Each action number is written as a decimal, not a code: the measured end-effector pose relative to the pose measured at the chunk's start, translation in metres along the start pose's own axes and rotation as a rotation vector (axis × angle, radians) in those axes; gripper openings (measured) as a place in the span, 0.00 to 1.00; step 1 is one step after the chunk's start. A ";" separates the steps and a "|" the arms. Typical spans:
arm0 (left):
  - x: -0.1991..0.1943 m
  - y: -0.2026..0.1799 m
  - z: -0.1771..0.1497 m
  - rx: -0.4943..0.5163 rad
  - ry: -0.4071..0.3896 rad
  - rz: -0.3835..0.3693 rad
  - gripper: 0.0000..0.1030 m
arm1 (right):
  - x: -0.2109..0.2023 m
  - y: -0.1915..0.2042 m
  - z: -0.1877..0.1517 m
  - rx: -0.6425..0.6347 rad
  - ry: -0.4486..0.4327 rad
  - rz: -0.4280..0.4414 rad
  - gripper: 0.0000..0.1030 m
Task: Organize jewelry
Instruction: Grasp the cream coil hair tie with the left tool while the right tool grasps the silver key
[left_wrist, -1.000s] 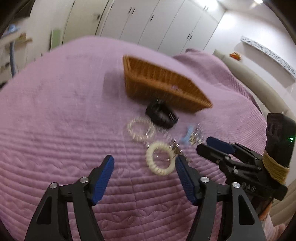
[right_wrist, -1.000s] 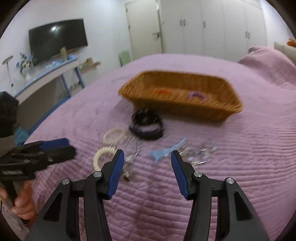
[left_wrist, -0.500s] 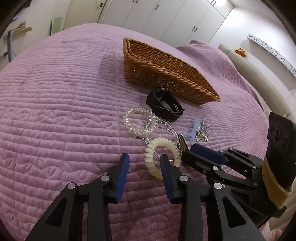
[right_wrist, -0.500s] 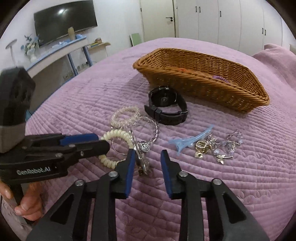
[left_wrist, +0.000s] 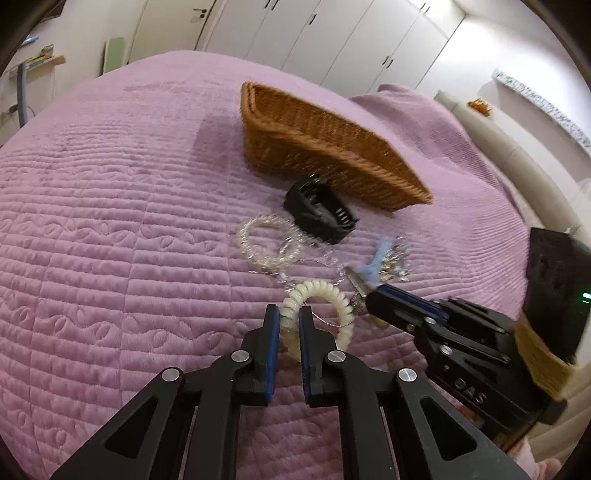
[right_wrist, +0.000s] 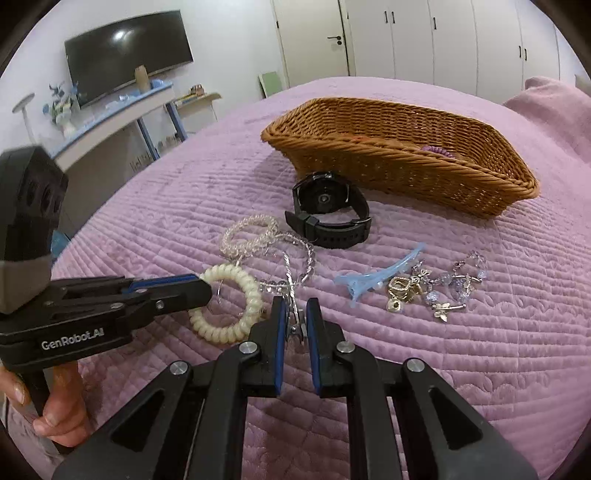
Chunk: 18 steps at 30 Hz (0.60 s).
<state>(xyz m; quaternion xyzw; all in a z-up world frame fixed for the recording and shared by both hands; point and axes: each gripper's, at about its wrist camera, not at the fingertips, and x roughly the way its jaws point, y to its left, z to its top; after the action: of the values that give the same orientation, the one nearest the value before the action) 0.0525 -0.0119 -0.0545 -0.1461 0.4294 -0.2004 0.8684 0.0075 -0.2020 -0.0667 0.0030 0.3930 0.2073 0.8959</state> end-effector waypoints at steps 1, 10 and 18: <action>-0.004 -0.001 0.000 0.003 -0.012 -0.012 0.10 | -0.002 -0.001 0.000 0.006 -0.008 0.004 0.14; -0.032 -0.013 0.006 0.062 -0.080 0.080 0.10 | -0.029 -0.017 -0.001 0.076 -0.086 0.024 0.11; -0.017 0.011 0.001 0.034 -0.035 0.163 0.10 | -0.025 -0.021 -0.007 0.075 -0.026 -0.003 0.19</action>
<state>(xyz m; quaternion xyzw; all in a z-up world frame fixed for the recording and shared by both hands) 0.0465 0.0060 -0.0473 -0.0994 0.4214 -0.1338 0.8914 -0.0049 -0.2313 -0.0576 0.0389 0.3887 0.1910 0.9005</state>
